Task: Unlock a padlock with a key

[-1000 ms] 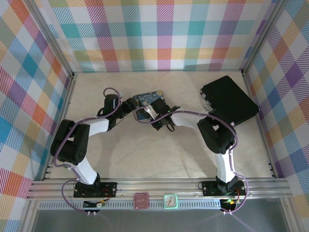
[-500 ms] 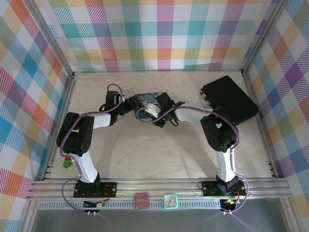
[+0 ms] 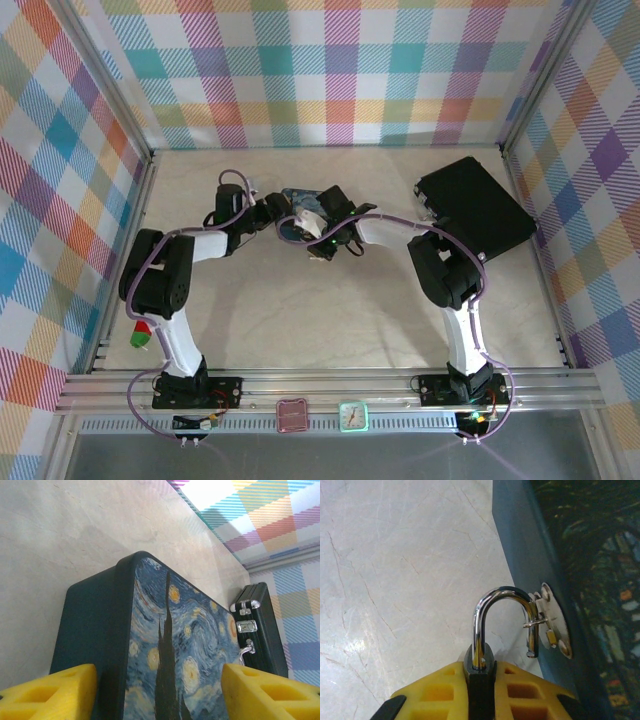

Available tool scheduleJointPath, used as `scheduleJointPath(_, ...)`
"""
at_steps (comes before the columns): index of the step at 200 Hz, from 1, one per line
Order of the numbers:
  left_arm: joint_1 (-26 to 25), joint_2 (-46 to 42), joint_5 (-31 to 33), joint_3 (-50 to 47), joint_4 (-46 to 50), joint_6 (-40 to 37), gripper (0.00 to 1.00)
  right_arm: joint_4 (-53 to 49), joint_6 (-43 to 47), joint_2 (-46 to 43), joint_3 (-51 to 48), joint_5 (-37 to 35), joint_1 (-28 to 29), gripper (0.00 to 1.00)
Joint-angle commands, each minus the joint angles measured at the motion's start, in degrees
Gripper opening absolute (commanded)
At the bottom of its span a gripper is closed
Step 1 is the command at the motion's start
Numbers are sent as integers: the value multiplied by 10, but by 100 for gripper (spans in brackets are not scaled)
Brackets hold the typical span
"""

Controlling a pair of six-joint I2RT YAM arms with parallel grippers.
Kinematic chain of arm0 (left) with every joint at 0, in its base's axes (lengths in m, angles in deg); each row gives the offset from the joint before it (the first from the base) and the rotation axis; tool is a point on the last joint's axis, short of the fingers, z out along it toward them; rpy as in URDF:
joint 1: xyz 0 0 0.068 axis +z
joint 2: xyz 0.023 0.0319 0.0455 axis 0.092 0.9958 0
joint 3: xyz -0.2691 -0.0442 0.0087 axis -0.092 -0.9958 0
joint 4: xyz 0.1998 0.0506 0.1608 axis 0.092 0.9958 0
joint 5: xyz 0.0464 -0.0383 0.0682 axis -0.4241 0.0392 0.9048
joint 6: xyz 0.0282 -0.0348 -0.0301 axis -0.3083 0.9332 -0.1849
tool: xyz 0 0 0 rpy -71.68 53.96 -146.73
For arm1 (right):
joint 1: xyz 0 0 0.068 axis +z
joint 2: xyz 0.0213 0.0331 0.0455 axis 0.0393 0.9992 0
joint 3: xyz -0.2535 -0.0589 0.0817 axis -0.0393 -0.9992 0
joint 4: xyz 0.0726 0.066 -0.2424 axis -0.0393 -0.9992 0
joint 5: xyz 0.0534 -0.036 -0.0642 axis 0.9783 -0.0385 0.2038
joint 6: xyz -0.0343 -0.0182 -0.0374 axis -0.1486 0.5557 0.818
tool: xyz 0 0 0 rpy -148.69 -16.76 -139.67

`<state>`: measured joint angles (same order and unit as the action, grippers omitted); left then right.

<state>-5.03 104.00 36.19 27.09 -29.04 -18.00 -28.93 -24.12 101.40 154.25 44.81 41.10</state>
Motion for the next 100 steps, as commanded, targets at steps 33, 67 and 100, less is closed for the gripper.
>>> scheduleJointPath(33,36,-153,25,-52,126,30,67,25,-32,1,6,27,3,0)
scheduleJointPath(67,31,-172,-1,-131,44,123,48,33,-51,1,2,33,3,0)
scheduleJointPath(100,-27,-144,50,-198,-122,229,43,46,-69,-2,-6,44,4,0)
